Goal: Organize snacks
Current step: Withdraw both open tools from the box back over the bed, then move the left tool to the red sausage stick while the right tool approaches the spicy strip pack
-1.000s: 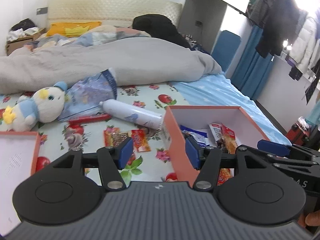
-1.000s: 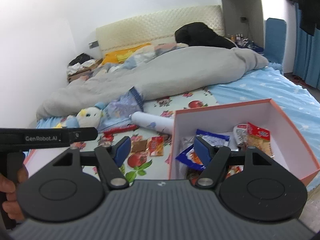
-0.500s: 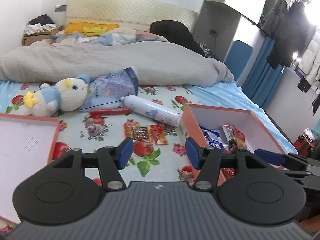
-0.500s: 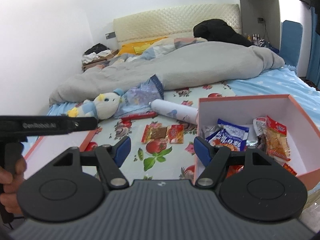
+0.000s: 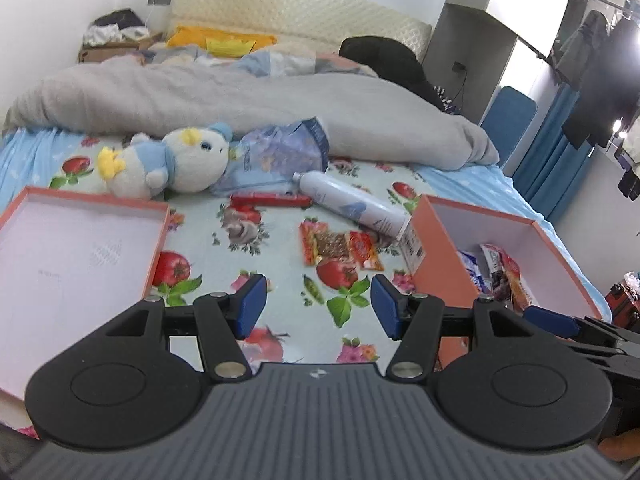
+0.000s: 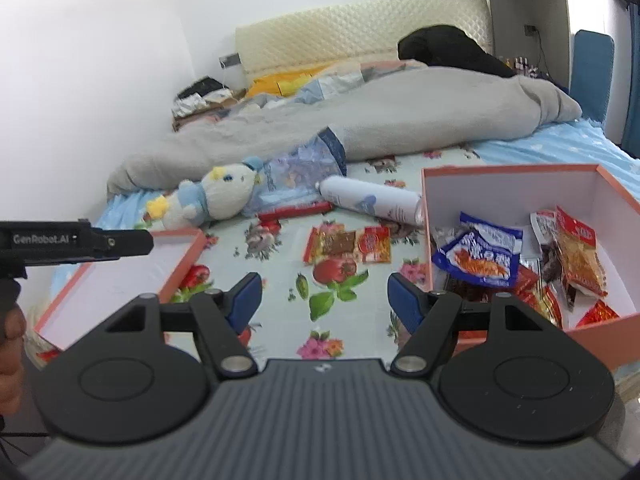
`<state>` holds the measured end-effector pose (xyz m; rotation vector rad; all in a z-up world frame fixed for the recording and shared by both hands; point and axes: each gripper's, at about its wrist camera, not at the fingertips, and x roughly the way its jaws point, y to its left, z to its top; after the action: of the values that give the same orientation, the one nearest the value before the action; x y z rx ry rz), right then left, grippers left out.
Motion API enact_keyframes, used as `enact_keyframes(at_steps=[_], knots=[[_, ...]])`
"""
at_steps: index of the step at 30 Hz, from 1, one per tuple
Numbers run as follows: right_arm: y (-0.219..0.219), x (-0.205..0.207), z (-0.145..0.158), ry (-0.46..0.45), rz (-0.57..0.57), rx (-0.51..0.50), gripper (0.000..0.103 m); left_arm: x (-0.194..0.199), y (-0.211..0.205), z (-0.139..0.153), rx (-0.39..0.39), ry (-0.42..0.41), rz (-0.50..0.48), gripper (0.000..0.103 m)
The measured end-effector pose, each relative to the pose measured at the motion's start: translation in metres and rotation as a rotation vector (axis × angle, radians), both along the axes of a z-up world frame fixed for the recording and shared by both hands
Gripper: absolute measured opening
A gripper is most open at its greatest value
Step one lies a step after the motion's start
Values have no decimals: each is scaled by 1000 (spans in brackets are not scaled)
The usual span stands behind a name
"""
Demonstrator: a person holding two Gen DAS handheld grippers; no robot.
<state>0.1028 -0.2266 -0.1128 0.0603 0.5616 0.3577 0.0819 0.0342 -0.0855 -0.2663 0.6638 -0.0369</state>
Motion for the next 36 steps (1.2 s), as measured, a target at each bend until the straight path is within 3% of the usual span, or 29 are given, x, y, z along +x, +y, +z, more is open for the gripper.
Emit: enact_keyframes(at_steps=[10, 17, 29, 36], knots=[[21, 11, -21, 24, 8, -22, 71, 23, 23, -25, -6, 43, -46, 63], [38, 31, -34, 40, 24, -33, 71, 57, 38, -44, 44, 75, -62, 63], [69, 73, -57, 81, 104, -56, 71, 120, 62, -80, 42, 147, -35, 63], [92, 105, -74, 96, 126, -120, 71, 152, 71, -103, 38, 182, -37, 67]])
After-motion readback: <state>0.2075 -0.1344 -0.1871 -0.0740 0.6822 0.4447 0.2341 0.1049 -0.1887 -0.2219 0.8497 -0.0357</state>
